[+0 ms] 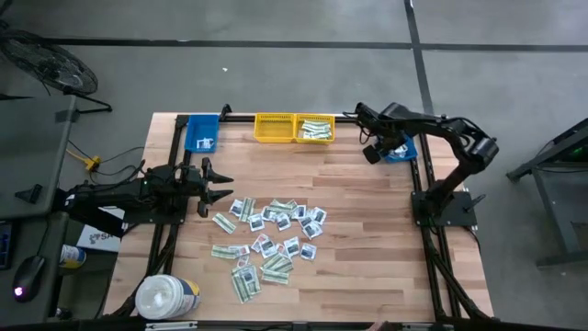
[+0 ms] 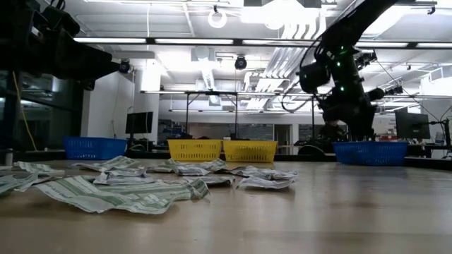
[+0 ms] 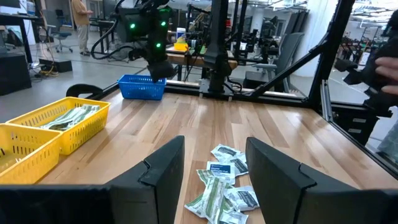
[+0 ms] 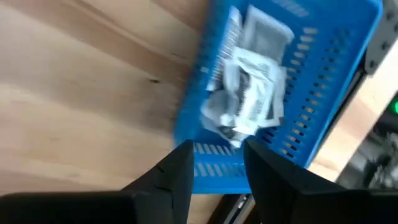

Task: Pick & Place First Aid Supplies
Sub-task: Put the black towelette pack into the right blue bin

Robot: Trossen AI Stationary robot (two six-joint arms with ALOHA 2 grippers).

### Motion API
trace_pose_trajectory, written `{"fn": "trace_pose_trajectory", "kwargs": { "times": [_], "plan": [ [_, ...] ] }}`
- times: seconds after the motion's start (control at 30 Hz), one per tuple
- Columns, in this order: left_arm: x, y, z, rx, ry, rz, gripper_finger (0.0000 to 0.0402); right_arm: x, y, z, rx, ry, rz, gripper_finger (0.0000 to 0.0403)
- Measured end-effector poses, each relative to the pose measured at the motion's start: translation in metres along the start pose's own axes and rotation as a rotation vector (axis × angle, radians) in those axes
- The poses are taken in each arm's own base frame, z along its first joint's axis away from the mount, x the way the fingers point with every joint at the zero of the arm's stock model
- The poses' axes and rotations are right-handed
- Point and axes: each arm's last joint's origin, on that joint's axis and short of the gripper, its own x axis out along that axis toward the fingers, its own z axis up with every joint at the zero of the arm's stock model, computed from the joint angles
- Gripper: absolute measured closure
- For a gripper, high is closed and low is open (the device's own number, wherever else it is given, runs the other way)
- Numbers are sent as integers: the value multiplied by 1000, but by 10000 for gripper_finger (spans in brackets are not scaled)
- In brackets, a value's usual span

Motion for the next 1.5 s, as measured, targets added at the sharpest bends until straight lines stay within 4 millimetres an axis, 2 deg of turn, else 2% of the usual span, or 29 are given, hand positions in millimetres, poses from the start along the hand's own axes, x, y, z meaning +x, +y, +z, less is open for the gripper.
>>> {"fn": "trace_pose_trajectory", "kwargs": {
  "times": [0.2, 0.53, 0.73, 0.93, 1.13, 1.3, 1.5],
  "plan": [
    [0, 0, 0, 0, 0, 0, 229, -32, 19, -14, -114, -158, 167, 269],
    [0, 0, 0, 0, 0, 0, 229, -73, 80, -43, -434, -367, 536, 268],
    [0, 0, 0, 0, 0, 0, 229, -90, 117, -68, -671, -504, 595, 269],
    [0, 0, 0, 0, 0, 0, 229, -103, 142, -92, -783, -635, 580, 269],
    [0, 0, 0, 0, 0, 0, 229, -110, 162, -112, -891, -750, 542, 269],
    [0, 0, 0, 0, 0, 0, 229, -101, 186, -119, -969, -740, 552, 269],
    [0, 0, 0, 0, 0, 0, 229, -83, 208, -119, -1094, -703, 553, 269]
  ]
}}
